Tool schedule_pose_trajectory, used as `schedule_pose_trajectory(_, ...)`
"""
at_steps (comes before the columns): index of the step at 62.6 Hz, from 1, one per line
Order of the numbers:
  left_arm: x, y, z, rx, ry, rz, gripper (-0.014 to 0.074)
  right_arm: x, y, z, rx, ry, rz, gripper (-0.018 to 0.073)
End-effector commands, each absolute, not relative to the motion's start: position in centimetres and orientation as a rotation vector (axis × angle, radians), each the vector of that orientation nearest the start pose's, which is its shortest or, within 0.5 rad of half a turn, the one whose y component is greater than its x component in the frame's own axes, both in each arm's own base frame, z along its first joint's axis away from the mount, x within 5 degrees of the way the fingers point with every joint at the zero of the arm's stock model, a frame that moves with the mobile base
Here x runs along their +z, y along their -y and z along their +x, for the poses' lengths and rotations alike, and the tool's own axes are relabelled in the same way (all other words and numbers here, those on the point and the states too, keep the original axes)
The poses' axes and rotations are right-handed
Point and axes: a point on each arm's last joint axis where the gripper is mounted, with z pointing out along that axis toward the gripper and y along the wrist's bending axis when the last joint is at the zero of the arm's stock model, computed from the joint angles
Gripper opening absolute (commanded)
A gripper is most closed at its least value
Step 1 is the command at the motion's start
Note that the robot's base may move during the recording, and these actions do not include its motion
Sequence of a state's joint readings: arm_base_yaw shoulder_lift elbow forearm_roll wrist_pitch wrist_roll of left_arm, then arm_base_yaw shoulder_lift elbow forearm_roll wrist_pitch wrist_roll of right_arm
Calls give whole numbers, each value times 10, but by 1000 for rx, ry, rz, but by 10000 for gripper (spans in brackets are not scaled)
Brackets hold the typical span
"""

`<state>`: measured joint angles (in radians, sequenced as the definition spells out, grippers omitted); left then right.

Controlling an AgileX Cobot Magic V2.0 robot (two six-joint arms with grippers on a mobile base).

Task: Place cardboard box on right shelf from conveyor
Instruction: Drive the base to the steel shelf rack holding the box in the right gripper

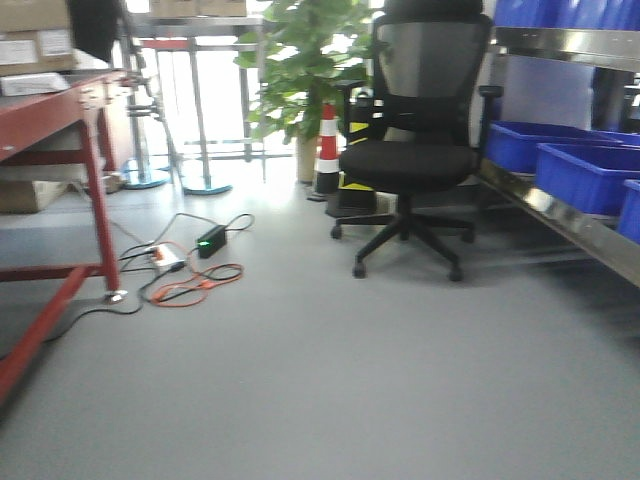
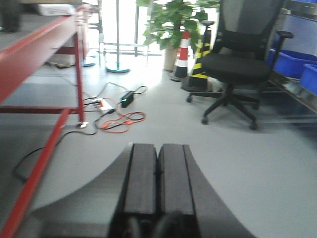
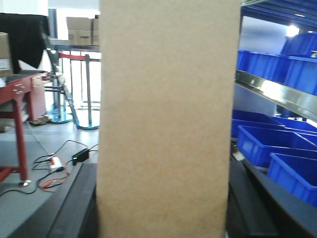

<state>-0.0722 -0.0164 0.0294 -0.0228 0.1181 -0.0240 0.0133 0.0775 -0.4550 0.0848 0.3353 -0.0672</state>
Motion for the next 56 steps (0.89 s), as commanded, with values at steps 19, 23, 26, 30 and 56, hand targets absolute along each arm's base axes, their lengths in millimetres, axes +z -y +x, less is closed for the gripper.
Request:
schedule_pose_trajectory(19, 198, 4, 56, -98, -1531, 18, -116, 344, -2, 25, 28, -1330, -20, 54)
schedule_pose_trajectory(23, 198, 4, 56, -98, -1531, 18, -116, 344, -2, 25, 28, -1330, -20, 54)
schedule_pose_trajectory(26, 198, 4, 56, -98, -1531, 18, -116, 344, -2, 25, 28, -1330, -20, 54)
schedule_pose_trajectory(30, 198, 4, 56, -98, -1531, 18, -116, 344, -2, 25, 28, -1330, -20, 54)
schedule_pose_trajectory(56, 198, 4, 56, -98, -1531, 18, -116, 344, -2, 25, 28, -1330, -20, 54)
